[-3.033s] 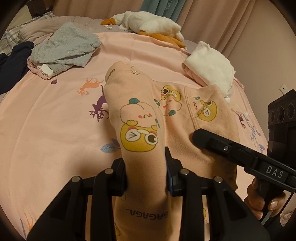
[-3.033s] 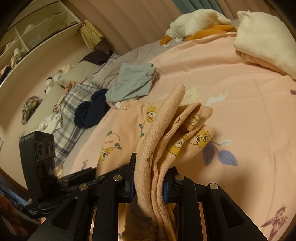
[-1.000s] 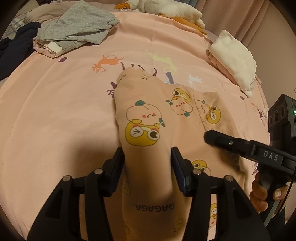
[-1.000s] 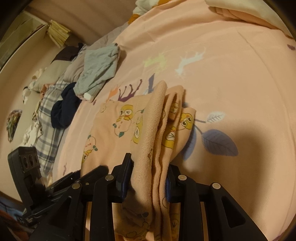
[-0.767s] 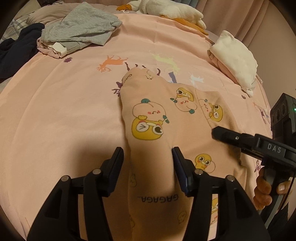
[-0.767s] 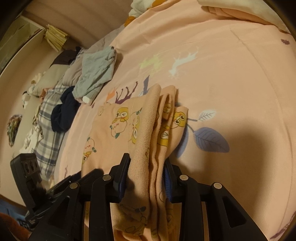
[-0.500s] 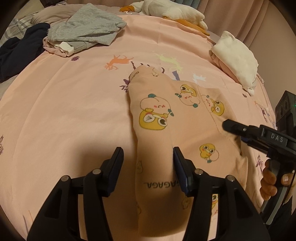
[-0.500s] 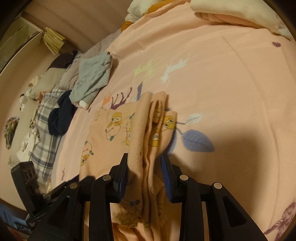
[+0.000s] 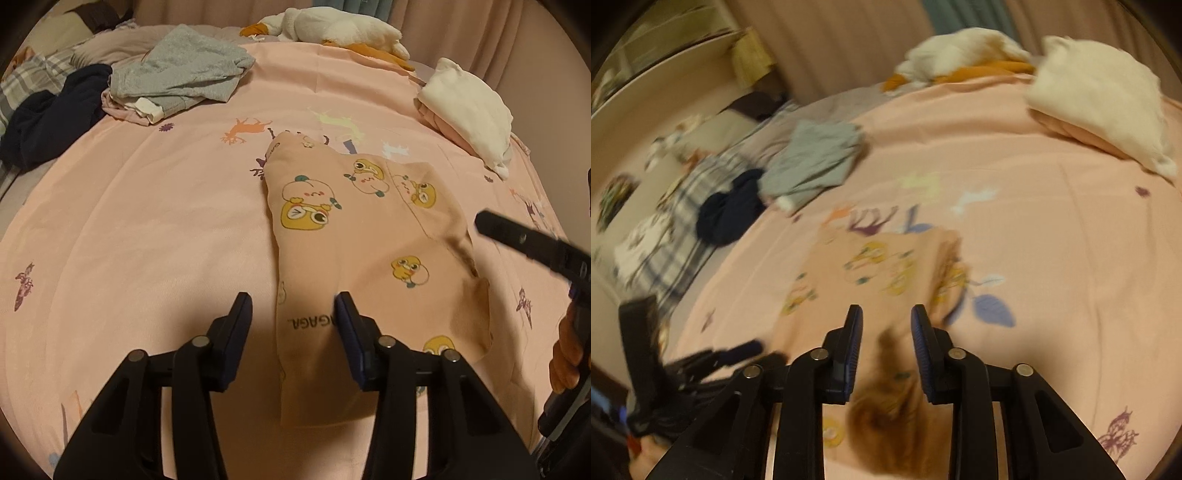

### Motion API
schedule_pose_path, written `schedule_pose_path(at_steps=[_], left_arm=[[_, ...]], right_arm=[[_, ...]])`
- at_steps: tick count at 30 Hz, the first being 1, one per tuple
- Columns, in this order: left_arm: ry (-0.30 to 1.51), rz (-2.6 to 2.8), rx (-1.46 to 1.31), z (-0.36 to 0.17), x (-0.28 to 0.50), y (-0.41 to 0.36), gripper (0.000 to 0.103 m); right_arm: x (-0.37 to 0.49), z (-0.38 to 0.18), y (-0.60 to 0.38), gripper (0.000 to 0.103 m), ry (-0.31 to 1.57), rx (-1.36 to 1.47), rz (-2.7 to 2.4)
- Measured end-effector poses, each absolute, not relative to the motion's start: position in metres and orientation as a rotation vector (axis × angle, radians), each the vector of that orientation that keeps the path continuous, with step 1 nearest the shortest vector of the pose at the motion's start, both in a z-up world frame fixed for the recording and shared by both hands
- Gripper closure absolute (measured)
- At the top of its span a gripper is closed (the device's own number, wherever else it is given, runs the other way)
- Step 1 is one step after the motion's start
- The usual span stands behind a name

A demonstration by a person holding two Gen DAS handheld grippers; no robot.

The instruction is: Fold small clothes

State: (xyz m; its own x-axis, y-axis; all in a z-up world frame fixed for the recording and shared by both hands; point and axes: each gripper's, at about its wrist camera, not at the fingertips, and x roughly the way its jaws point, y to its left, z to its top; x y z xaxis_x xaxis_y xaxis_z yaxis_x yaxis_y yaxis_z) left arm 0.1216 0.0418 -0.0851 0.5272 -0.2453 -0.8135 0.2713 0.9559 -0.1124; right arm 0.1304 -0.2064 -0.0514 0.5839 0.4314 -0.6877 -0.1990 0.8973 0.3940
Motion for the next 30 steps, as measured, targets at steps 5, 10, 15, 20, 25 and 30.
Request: schedule_pose_path(at_steps=[5, 10, 15, 20, 25, 30], left_arm=[[0.962, -0.304, 0.062, -0.089, 0.114, 0.039, 0.061], [0.978, -0.3, 0.068, -0.096, 0.107, 0.039, 0.061], [0.992, -0.299, 0.076, -0.101, 0.099, 0.037, 0.061], [0.996, -0.295, 0.081, -0.103, 0.093, 0.036, 0.061], [1.001, -0.291, 0.078, -0.104, 0.09, 0.037, 0.061], [1.003, -0.288, 0.074, -0.104, 0.085, 0.039, 0.059]], right_arm=[[0.121, -0.067, -0.189, 0.08, 0.933, 0.204, 0.392], [0.116, -0.078, -0.192, 0.08, 0.972, 0.178, 0.354], [0.108, -0.081, -0.197, 0.08, 0.985, 0.188, 0.346], [0.1, -0.083, -0.199, 0.08, 0.992, 0.203, 0.341], [0.096, -0.084, -0.202, 0.08, 1.001, 0.208, 0.333], [0.091, -0.087, -0.206, 0.08, 1.017, 0.226, 0.33]])
